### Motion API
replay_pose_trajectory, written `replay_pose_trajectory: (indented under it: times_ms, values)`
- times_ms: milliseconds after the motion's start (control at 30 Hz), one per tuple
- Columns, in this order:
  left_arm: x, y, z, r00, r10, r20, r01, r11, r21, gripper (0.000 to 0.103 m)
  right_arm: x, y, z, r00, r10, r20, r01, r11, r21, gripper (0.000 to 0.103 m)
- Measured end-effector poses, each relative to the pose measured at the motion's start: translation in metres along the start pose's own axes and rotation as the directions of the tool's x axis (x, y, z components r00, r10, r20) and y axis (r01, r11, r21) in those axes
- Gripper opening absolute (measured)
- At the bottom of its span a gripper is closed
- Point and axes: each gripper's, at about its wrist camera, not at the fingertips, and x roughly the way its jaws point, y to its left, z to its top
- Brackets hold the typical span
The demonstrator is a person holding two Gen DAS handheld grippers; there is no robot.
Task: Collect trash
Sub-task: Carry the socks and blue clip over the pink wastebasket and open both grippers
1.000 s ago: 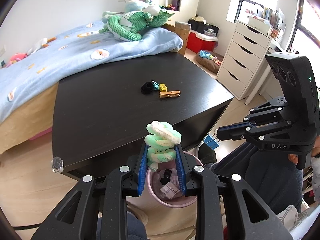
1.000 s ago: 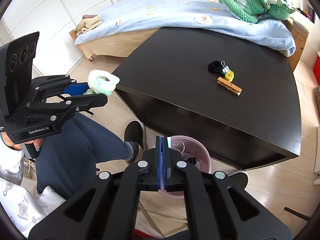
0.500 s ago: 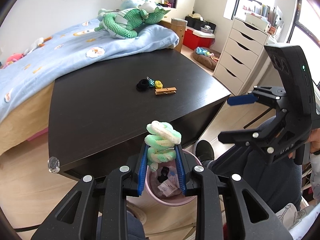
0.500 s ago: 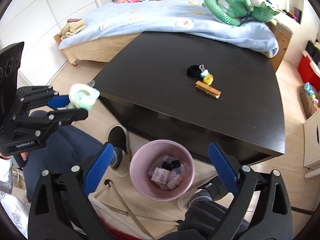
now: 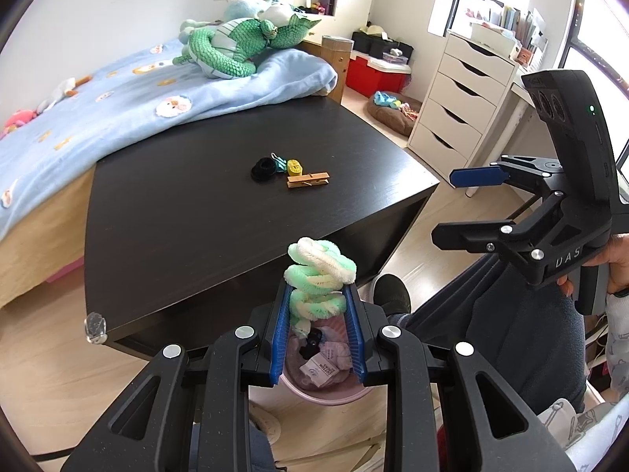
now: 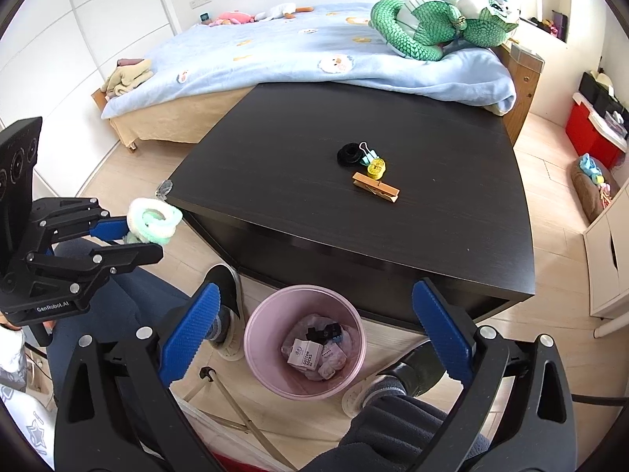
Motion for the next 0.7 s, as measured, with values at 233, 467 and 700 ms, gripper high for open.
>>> replay_pose_trajectory:
  times_ms: [233, 467, 700]
  values:
    - [0.006, -0.011, 0.000, 1.000, -0.012, -0.014, 0.012, 1.000, 0.026, 0.026, -0.007, -0.009, -0.003, 1.000, -0.004, 0.011, 0.004, 1.000, 0.022, 0.097]
    - [0.013, -0.019, 0.002, 0.999, -0.032, -0.026, 0.033, 0.998, 0.044, 0.026, -0.009, -0.014, -0.004, 1.000, -0.002, 0.018, 0.001, 0.999, 0.035, 0.097]
    - [0.019, -0.024, 0.002, 0.998, -0.056, -0.035, 0.057, 0.997, 0.054, 0.033, -0.011, -0.018, -0.005, 1.000, 0.000, 0.025, -0.001, 0.999, 0.046, 0.097]
